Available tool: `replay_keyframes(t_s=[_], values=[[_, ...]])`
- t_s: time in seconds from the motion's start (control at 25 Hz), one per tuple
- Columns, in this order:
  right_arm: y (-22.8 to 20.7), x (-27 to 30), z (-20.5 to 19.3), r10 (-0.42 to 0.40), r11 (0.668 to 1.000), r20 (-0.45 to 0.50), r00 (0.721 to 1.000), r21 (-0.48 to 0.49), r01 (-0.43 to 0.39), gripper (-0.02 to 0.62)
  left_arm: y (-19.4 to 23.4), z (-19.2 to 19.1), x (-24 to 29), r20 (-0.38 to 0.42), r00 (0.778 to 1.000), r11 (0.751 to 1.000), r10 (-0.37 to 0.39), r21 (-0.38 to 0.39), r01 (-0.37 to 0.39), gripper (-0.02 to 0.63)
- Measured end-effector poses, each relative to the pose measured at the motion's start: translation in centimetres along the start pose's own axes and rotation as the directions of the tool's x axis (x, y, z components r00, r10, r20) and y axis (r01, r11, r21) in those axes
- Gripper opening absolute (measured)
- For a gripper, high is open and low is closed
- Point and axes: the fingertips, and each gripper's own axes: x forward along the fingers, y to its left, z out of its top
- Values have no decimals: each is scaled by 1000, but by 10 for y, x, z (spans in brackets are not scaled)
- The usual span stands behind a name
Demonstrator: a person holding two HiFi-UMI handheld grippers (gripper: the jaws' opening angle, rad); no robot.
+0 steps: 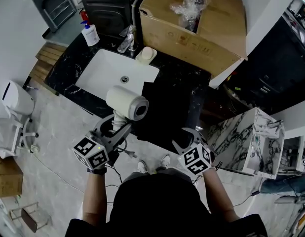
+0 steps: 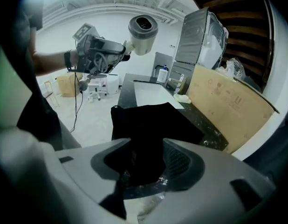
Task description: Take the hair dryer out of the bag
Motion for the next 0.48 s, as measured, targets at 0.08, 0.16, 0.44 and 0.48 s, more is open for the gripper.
replay_keyframes(t_s=[0.08,0.16,0.44,0.48], values=[[1,-6,-2,21,1000,12,1000,20,-21,227,-1,2,-2,1,1000,1000,0,8,0,216],[0,-13,-5,37,998,31,999,52,-39,233,0,4,-4,5,1000,1000,6,16,-6,216],[-32,-42,7,-83,985,156,984,163,58,213,8,9,-13,31,998,998,52,37,-53,216],[-39,-47,10,-112,981,175,978,179,80,197,9,9,-13,34,998,997,59,41,-60,216]])
